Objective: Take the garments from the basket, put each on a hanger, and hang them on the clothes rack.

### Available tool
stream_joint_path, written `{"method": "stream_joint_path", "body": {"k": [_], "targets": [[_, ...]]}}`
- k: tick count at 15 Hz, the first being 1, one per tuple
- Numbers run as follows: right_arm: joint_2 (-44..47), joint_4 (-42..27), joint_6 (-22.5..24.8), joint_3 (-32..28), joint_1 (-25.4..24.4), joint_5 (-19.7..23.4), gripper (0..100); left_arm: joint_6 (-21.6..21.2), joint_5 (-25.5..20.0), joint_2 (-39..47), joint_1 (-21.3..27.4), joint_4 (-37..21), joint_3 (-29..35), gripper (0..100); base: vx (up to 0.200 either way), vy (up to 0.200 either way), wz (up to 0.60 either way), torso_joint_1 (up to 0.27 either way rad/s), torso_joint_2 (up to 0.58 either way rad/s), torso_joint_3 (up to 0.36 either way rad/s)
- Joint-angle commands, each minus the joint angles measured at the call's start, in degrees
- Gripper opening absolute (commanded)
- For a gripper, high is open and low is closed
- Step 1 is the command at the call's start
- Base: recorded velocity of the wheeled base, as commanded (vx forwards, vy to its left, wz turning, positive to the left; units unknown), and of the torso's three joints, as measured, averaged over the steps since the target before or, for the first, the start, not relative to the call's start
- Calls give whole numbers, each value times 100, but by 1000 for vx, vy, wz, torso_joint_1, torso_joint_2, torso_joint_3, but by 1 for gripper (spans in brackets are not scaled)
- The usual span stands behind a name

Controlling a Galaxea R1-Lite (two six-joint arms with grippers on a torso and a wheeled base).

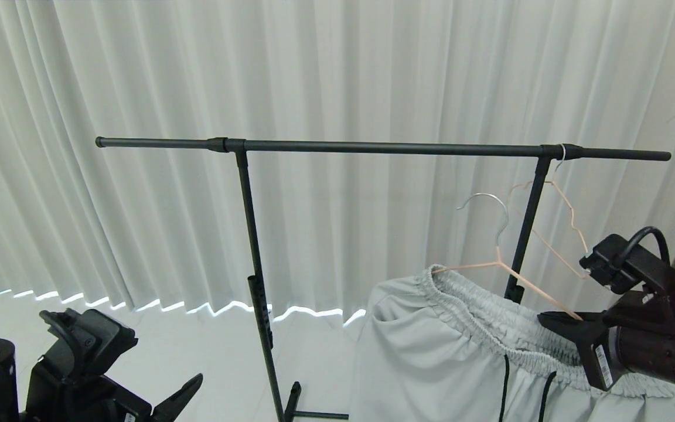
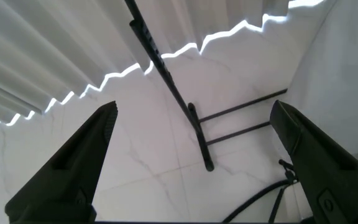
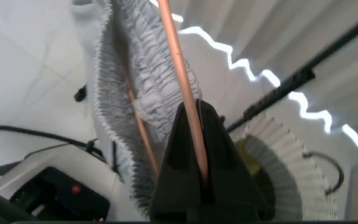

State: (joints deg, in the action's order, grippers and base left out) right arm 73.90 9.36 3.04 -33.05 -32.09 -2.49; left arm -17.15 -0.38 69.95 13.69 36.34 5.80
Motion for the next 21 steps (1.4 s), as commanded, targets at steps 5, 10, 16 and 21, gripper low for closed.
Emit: {"method": "stream_joint_path", "body": {"k": [5,10,16,21], "targets": [[46,13,-1139,-263,18,-279,0,-7,3,-148,-15,5,105,100,0,0,0,0,0,0],[318,13,-1218,-958,97,-279,0,-16,-15,-148,46,-4,114,100,160,0,0,-3,1,1],[274,22,-1218,-1169,106,-270,0,-16,-24,-183,90,-4,105,100,200,0,0,4,5,1],[687,48,-1226,-1301,185,-270,0,-16,-24,-183,345,5,96,100,200,0,0,1,3,1]]}}
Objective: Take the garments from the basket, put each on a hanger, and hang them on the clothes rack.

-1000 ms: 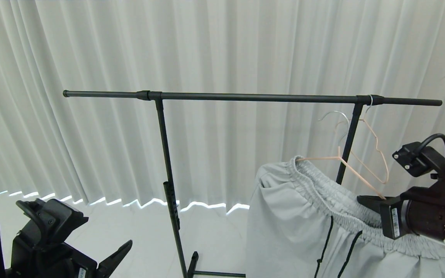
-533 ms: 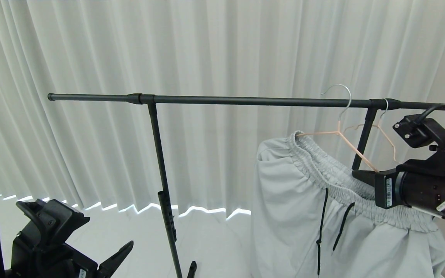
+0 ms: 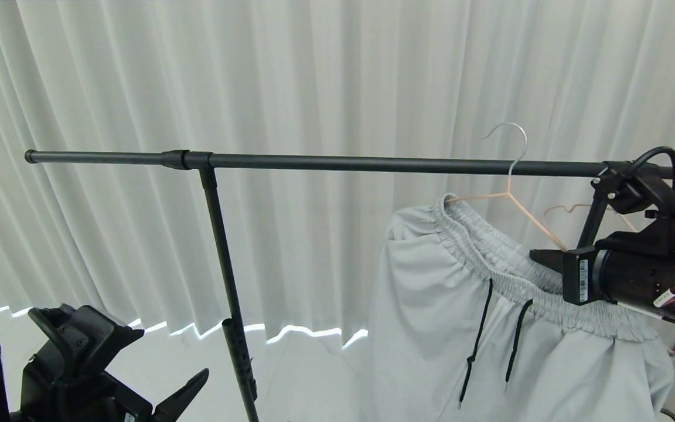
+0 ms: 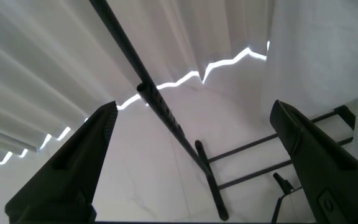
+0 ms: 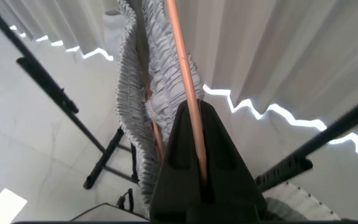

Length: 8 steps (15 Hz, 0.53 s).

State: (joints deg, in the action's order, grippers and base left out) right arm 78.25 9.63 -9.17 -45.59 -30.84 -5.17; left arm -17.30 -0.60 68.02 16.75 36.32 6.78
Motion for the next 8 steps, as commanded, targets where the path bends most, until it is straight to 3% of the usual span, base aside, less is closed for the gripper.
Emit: {"method": "stream_joint_path", "body": {"k": [1,3,8], "targets": [[445,171,-6,-81,114,-2,0,-2,-2,9,65,-2,-1,100,0,0,0,0,0,0],[867,522,-6,-178,245,-2,0,-2,-2,9,74,-2,-1,100,0,0,0,0,0,0],[1588,566,20,-582,245,-19,0,-2,-2,9,100,7,-10,100,0,0,0,0,0,0]]}}
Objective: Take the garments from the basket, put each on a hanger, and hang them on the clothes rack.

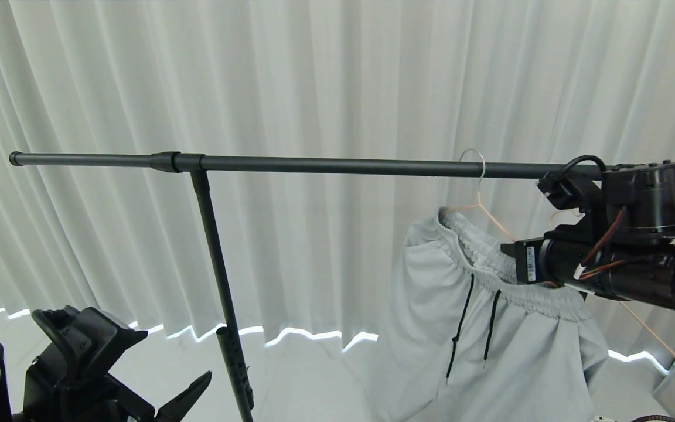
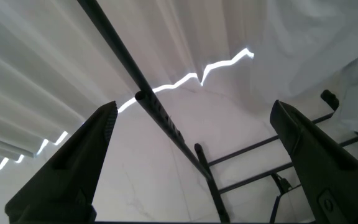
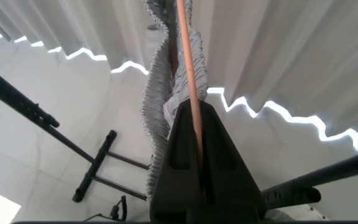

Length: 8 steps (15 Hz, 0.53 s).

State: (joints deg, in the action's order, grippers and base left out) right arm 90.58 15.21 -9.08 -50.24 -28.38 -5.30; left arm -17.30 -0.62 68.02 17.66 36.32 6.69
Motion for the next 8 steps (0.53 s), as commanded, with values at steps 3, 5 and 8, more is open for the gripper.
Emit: {"method": "stream_joint_path", "body": {"k": [3,5,8], "targets": [[558,8,21,-285,-27,-6,0,-2,1,9,27,-2,-10,100,0,0,0,0,0,0],[522,8,21,-276,-54,-6,0,-2,1,0,35,-2,-10,100,0,0,0,0,0,0],[373,-18,-15,-215,-142,3,0,-2,1,-8,27,-2,-10,100,0,0,0,0,0,0]]}}
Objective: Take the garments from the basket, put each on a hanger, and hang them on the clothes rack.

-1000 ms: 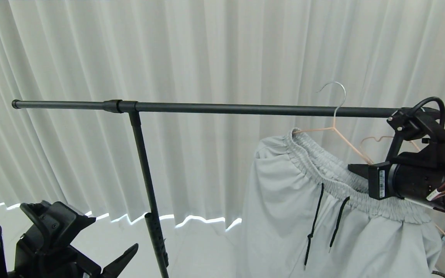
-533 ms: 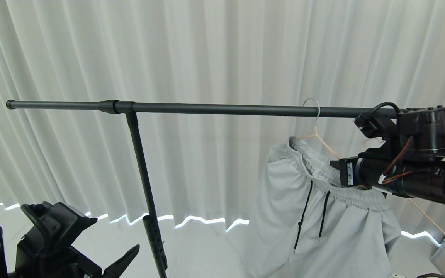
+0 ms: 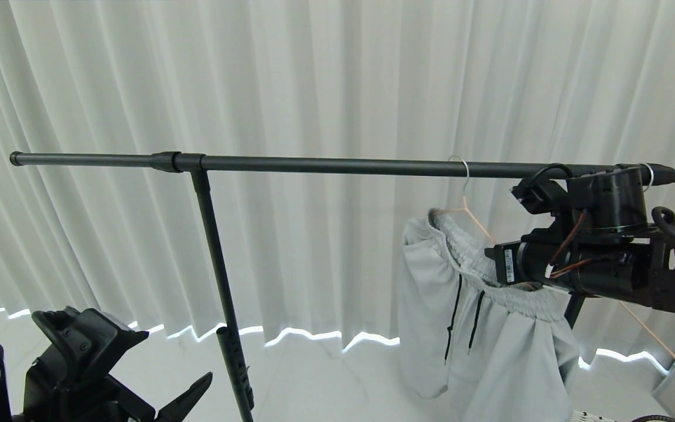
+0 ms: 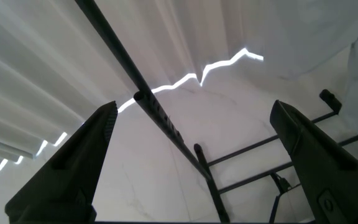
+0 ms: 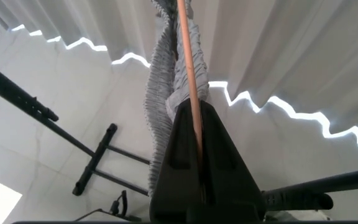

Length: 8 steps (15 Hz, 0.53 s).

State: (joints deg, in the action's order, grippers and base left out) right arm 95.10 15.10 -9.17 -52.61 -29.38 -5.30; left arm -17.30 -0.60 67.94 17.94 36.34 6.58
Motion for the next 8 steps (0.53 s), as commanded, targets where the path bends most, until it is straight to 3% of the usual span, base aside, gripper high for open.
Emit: {"method": "stream_joint_path", "body": {"k": [1,2,3,8], "targets": [[-123,1,-6,50,-59,3,0,-2,-2,-9,-1,5,1,100,0,0,0,0,0,0],[-185,1,-59,67,-103,-6,0,-2,-2,-9,-1,-4,1,100,0,0,0,0,0,0],[-264,19,-94,129,-138,-23,100,-2,-2,-9,-1,5,10,100,0,0,0,0,0,0],[-1099,309,-41,612,-244,-129,100,-2,25,-114,-81,5,-25,100,0,0,0,0,0,0]]}}
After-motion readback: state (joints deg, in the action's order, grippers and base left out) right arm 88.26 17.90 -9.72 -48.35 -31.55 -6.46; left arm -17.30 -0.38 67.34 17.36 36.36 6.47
